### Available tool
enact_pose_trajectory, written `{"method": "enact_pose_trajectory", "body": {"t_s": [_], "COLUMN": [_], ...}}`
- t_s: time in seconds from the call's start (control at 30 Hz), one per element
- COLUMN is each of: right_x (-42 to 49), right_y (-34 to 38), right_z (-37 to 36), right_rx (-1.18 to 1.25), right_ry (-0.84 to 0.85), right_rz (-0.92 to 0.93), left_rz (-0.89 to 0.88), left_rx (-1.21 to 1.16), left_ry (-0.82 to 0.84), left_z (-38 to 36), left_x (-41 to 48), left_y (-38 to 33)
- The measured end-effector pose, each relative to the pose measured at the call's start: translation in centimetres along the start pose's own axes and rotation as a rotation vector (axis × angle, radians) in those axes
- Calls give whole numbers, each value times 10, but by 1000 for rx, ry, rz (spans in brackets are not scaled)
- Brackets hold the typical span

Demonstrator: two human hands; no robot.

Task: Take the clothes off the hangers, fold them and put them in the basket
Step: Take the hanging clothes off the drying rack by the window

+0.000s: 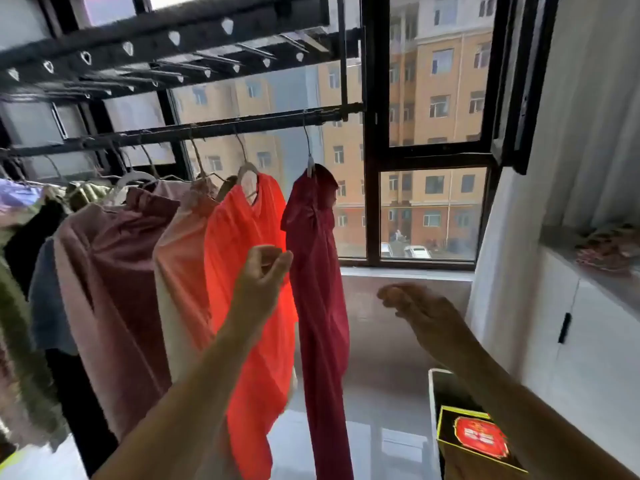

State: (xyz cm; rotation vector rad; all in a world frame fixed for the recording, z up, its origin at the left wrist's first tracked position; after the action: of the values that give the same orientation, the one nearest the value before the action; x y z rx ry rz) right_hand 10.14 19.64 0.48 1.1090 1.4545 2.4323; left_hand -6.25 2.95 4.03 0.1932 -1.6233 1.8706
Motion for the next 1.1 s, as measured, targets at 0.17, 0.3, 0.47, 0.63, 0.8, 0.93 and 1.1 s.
{"method": "enact_pose_trajectory", "body": {"t_s": [0.17,0.3,0.47,0.63,0.8,0.93,1.1], "right_x": [96,175,249,273,293,303,311], "right_y": [6,15,10,-3,-10,14,37], "right_z": [-18,-33,-59,-75,-96,-124,-158], "right_rx": [165,338,310,320,807,1113,1346], "right_ry": [-8,-45,2,14,155,367,439], "right_rz": [34,38,4,-66,-433,-589,-575], "left_rz": [18,54,169,162,27,-98,-204], "left_rx": [64,91,286,96,96,269,518], "left_ry": [-37,26,340,391,299,249,133], "left_z": [-7,-22,-68,-87,-64,-41,-8], "left_x": [93,158,201,211,215,216,217], "left_y": [-14,-21,-16,0,-12,-34,-43]}}
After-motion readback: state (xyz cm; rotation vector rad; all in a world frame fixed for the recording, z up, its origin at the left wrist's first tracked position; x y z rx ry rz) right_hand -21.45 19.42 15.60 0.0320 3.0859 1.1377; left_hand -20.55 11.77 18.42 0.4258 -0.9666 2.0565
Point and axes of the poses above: each hand's wrist, its own x-axis towards the middle knuckle, its own z-axis out of the back of the hand, y = z × x, the point moved 8 cm from there along x, towards the middle knuckle, and after that the axes turned 10 degrees about x, right-handed, at the moved point
